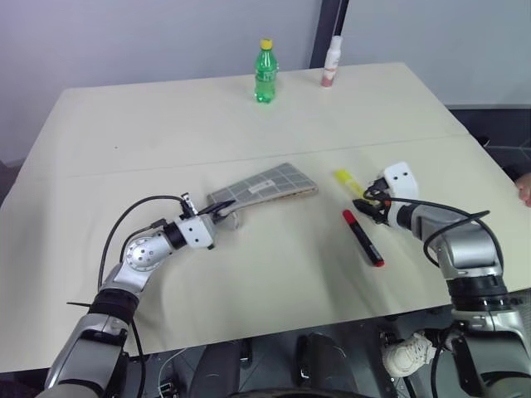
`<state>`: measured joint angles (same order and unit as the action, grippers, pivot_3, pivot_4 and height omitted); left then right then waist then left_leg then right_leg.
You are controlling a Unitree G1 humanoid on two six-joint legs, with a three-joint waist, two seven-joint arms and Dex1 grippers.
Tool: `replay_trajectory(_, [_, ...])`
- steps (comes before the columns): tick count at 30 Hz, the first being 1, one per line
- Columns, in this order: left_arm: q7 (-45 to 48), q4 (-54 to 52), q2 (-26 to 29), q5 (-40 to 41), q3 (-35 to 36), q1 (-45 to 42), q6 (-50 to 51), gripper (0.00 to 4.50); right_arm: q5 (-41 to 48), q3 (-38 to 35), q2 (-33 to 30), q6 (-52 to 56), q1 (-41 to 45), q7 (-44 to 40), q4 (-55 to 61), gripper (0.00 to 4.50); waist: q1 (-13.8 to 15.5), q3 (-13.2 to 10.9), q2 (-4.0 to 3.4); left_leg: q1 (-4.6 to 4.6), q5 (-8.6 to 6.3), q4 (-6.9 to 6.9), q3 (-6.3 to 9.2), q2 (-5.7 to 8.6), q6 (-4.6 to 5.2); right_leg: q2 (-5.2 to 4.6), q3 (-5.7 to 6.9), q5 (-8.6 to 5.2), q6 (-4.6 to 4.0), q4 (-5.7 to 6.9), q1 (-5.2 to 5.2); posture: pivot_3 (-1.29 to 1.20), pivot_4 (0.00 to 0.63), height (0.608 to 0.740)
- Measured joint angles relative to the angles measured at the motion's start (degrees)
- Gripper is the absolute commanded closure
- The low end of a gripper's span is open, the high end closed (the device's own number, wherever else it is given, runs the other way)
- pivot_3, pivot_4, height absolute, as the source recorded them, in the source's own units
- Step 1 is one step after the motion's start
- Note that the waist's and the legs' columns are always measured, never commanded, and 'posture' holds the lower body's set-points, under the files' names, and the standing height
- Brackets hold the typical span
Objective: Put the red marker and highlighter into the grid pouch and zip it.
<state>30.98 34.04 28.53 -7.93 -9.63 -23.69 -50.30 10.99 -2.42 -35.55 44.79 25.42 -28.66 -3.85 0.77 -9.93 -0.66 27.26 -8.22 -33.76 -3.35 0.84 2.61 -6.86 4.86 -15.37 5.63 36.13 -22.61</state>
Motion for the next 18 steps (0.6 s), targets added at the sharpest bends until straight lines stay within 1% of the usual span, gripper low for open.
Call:
replay_trajectory(1, [0.0,-0.1,0.0,0.0,0.0,0.0,0.1,4.50,-0.2,0.0,-0.2,-0.3,-0.2,0.0,0.0,3.64,0.0,0.0,0.00,0.00,-0.01,-0.02,0.00,0.00,0.01,0.00,0.00,0.00,0.00,0.00,0.00,0.00,0.150,0.740])
replay_trajectory(6, [0.7,-0.5,-0.2,0.6,-0.1,0.1,1.1,4.50,-0.6,-0.4,-0.4,-0.7,-0.7,0.0,0.4,3.63,0.0,0.0,0.00,0.01,-0.02,-0.06,0.00,0.00,0.02,-0.01,0.00,0.00,0.00,0.00,0.01,0.00,0.150,0.740])
replay_trajectory(9, [1.3,-0.6,-0.3,1.4,0.0,0.0,1.7,4.50,1.1,-2.7,-0.5,-0.8,-1.0,-1.2,3.3,3.63,0.0,0.0,-0.03,0.12,-0.02,-0.07,0.00,0.00,0.02,-0.02,-0.01,0.01,0.00,0.00,-0.08,0.00,0.150,0.740])
replay_trajectory(13, [3.0,-0.6,-0.8,3.0,-0.1,-1.2,3.9,4.50,6.2,-5.7,-3.8,-2.3,-3.5,-7.1,16.6,3.63,0.1,0.0,-0.03,0.14,-0.04,-0.10,0.05,-0.01,0.06,0.00,0.03,0.02,0.03,-0.01,-0.06,0.00,0.150,0.740])
replay_trajectory(15, [3.9,-0.5,-0.9,4.3,0.0,-2.0,5.0,4.50,7.5,-4.8,-6.3,-4.4,-7.5,-11.1,23.1,3.63,0.1,0.0,0.00,0.14,-0.07,-0.14,0.10,-0.01,0.09,0.00,0.08,0.01,0.02,-0.06,0.00,0.00,0.150,0.740])
replay_trajectory(18, [4.7,-0.4,-1.4,5.2,0.0,-3.2,6.2,4.50,9.8,-2.4,-7.7,-5.3,-12.5,-15.9,28.9,3.63,0.0,0.0,0.02,0.14,-0.07,-0.18,0.10,-0.01,0.09,-0.03,0.07,-0.04,-0.07,-0.07,0.03,0.00,0.150,0.740])
